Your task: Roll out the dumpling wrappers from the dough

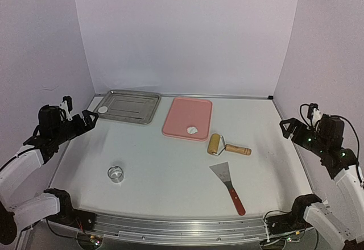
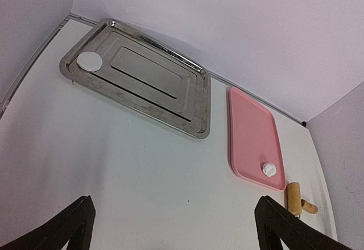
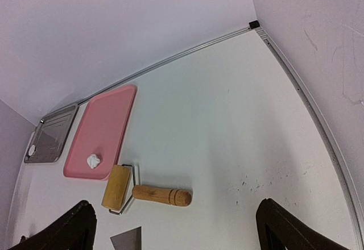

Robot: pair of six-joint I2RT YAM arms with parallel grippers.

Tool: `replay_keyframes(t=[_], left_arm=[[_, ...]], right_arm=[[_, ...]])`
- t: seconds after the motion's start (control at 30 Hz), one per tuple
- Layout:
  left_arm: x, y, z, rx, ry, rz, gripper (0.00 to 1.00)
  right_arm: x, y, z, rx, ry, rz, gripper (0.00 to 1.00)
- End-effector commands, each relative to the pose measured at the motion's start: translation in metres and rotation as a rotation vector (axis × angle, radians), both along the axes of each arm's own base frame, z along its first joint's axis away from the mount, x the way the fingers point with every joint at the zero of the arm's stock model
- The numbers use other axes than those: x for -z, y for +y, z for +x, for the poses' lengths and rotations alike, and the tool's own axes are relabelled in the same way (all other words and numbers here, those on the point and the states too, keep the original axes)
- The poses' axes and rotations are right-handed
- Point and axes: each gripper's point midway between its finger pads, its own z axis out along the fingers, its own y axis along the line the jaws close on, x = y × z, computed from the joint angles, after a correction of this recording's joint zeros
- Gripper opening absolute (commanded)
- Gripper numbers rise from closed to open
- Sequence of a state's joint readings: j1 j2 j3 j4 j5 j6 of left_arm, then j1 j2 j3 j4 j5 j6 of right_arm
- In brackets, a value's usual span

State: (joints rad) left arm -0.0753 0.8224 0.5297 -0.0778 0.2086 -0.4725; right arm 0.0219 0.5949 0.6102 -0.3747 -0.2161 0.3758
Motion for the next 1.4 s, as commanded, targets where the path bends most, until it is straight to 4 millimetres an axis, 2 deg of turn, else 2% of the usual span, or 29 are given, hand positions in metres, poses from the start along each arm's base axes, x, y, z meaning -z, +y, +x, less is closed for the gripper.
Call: replay_keyframes(t=[0.0, 0.1, 0.2, 0.33, 0.5, 0.63, 0.7, 0.8, 0.93, 1.13, 1.27, 1.37], left_arm=[[-0.028, 0.005, 0.001, -0.024, -0.08, 0.002, 1.0], [-0.027, 0.005, 0.0, -0.025, -0.089, 0.008, 1.0], [-0.028, -0.005, -0.002, 0.039, -0.113, 0.007, 1.0], [-0.021, -0.011, -0.001, 0.081, -0.114, 0.012, 0.99], [-0.007, -0.021, 0.007, 0.138, -0.072, 0.004, 0.99], [0.008, -0.029, 0.017, 0.175, -0.041, -0.006, 0.99], [0.017, -0.032, 0.025, 0.186, -0.016, -0.008, 0.99], [0.039, -0.038, 0.037, 0.184, 0.085, -0.025, 0.98], [0.042, -0.062, 0.048, 0.245, 0.197, -0.065, 0.97], [0.024, -0.096, 0.052, 0.317, 0.304, -0.174, 0.97], [0.013, -0.108, 0.049, 0.319, 0.397, -0.247, 0.97], [0.008, -0.111, 0.044, 0.316, 0.478, -0.278, 0.97]], right_arm=[[-0.005, 0.002, 0.006, -0.012, -0.017, 0.003, 0.98], [0.006, 0.005, 0.011, -0.03, 0.015, 0.0, 0.98], [0.02, 0.008, 0.018, -0.048, 0.063, 0.002, 0.98], [0.049, 0.012, 0.03, -0.074, 0.174, 0.006, 0.98], [0.085, 0.022, 0.044, -0.141, 0.3, 0.011, 0.85], [0.12, 0.025, 0.058, -0.154, 0.427, -0.028, 0.84], [0.136, 0.035, 0.067, -0.183, 0.5, -0.026, 0.84], [0.152, 0.061, 0.079, -0.264, 0.584, -0.02, 0.81], [0.151, 0.084, 0.09, -0.364, 0.626, -0.136, 0.79], [0.114, 0.119, 0.109, -0.538, 0.566, -0.216, 0.8], [0.114, 0.132, 0.114, -0.603, 0.628, -0.246, 0.75], [0.121, 0.144, 0.109, -0.657, 0.694, -0.294, 0.71]])
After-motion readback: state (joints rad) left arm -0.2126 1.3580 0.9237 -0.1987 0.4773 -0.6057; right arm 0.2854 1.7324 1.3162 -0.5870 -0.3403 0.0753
